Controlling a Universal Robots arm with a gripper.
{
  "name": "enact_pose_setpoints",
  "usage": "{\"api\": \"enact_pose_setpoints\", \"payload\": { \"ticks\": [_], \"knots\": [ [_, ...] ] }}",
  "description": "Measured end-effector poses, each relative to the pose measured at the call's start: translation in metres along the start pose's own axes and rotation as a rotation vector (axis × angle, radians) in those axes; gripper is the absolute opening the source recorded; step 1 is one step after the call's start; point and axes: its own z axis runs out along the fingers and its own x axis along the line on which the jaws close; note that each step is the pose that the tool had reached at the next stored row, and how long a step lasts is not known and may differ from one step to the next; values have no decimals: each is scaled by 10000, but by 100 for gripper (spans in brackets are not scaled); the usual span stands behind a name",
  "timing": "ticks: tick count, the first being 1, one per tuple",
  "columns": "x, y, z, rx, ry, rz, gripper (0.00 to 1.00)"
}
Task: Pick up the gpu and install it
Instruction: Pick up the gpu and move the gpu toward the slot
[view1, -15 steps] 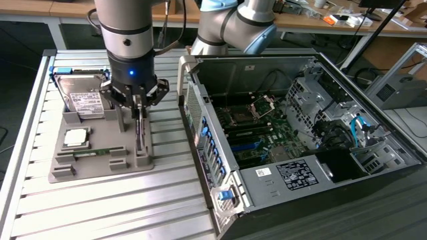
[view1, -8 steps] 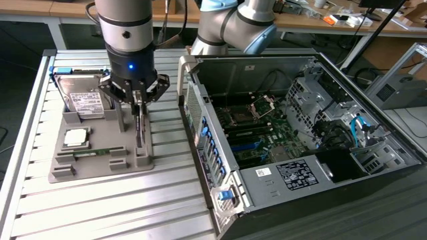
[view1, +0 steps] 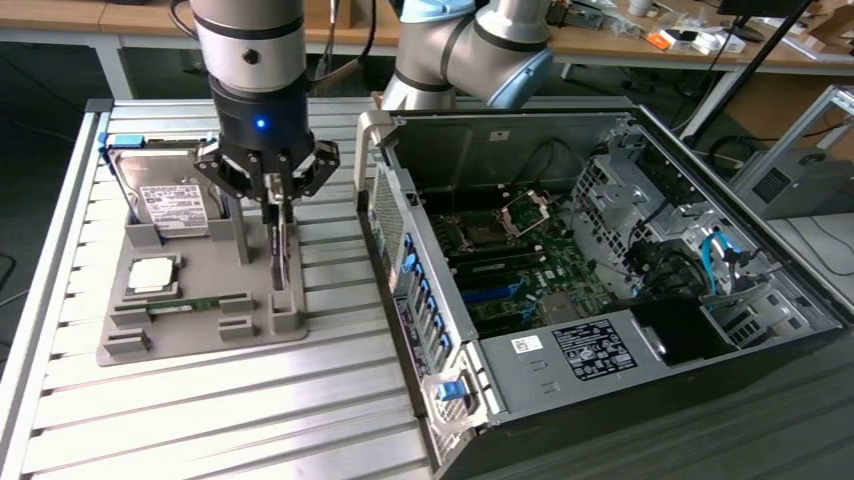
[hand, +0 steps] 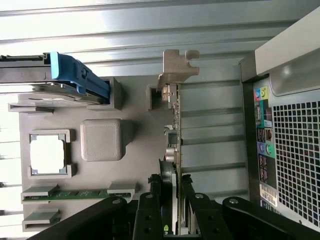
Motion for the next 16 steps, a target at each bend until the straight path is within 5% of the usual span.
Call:
{"api": "enact_pose_setpoints", "payload": {
  "ticks": [16],
  "knots": [
    [-6, 13, -263, -15, 1, 0, 27]
  ]
}}
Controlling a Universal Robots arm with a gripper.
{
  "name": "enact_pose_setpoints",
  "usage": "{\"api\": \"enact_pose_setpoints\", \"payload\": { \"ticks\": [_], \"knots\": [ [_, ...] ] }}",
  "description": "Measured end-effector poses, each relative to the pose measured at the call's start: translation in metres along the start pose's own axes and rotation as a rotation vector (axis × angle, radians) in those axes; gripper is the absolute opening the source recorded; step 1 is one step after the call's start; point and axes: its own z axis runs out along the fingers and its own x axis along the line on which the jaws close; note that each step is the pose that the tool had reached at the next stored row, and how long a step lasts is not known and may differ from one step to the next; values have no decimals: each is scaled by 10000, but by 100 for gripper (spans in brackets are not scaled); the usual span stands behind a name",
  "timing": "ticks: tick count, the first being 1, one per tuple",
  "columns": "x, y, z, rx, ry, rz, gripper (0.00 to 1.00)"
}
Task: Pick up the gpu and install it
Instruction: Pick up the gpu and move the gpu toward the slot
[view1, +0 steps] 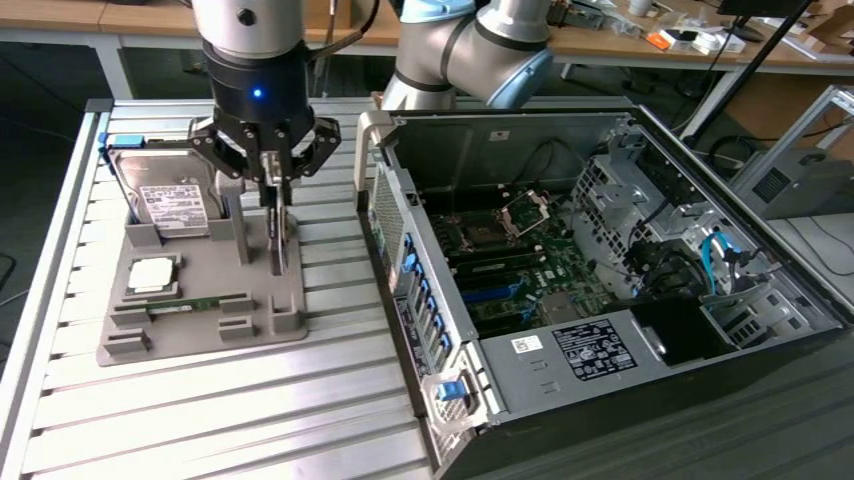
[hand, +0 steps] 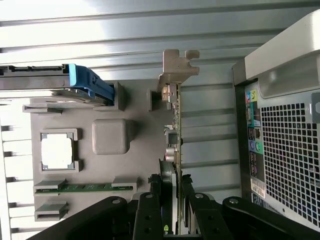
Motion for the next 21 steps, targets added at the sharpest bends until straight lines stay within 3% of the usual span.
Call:
{"api": "enact_pose_setpoints", "payload": {
  "ticks": [21],
  "knots": [
    [-9, 19, -382, -52, 4, 2, 27]
  ]
}}
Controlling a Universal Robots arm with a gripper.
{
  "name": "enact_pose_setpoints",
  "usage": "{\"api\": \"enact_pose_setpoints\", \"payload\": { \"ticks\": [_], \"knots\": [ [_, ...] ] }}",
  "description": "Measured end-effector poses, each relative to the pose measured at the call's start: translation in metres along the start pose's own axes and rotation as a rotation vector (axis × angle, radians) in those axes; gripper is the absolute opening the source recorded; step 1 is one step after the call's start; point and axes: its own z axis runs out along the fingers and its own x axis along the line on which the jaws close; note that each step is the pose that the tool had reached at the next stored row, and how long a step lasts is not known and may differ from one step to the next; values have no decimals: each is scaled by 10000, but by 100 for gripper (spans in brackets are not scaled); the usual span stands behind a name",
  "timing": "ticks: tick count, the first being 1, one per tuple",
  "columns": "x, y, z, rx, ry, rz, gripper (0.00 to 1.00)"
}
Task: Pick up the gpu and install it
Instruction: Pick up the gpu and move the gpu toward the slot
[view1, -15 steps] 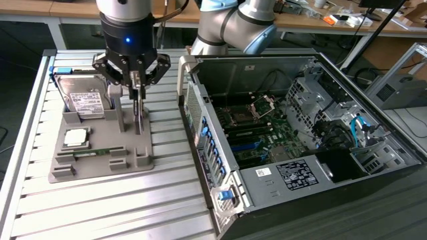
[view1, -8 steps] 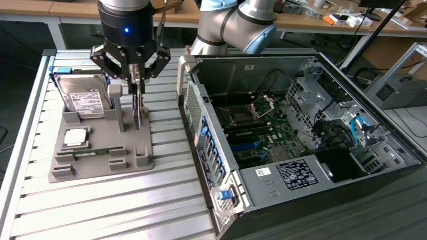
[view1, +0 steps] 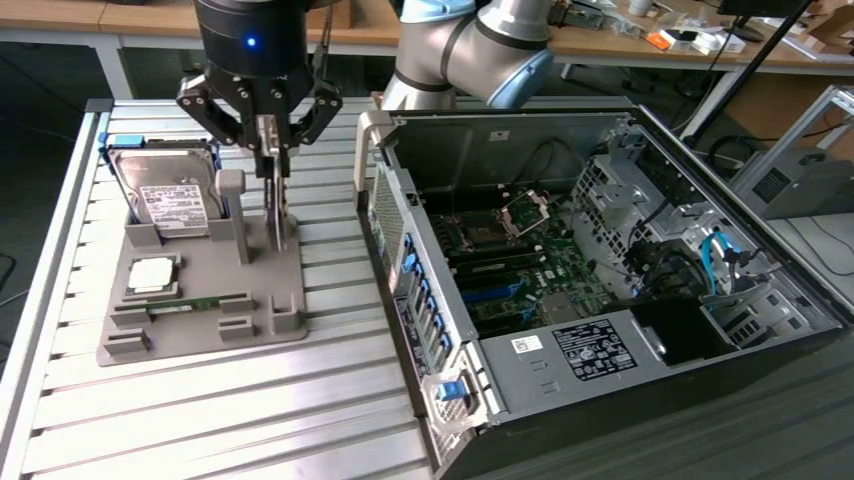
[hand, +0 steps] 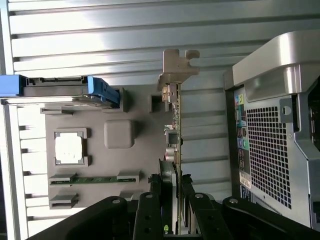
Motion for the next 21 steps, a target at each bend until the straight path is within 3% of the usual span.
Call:
{"api": "enact_pose_setpoints", "payload": {
  "ticks": [21],
  "knots": [
    [-10, 23, -417, -51, 4, 1, 27]
  ]
}}
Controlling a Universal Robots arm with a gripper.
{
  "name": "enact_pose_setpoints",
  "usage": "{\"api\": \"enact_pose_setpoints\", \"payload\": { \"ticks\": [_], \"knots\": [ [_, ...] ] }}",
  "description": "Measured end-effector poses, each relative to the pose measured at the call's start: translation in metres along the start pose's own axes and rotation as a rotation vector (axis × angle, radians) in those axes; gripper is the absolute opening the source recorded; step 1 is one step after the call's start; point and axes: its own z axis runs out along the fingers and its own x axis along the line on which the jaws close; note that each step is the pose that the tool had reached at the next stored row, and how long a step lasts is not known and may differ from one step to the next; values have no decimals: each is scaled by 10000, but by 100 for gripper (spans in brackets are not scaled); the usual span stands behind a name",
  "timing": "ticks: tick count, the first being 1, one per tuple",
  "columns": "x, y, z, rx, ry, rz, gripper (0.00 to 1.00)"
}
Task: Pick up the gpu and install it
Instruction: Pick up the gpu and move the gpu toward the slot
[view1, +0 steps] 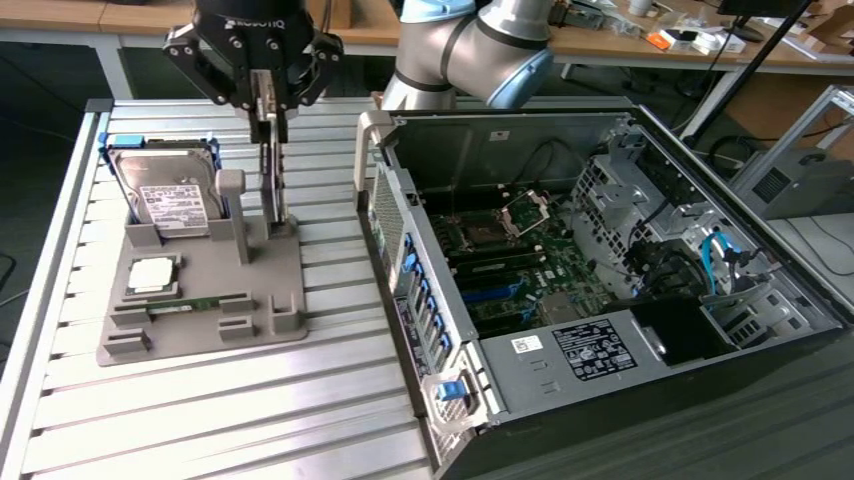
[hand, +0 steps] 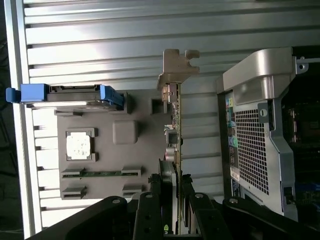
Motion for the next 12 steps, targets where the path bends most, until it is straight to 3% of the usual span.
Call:
{"api": "enact_pose_setpoints", "payload": {
  "ticks": [3, 12],
  "knots": [
    [-2, 6, -98, -19, 0, 0, 27],
    [-5, 12, -205, -38, 3, 1, 27]
  ]
}}
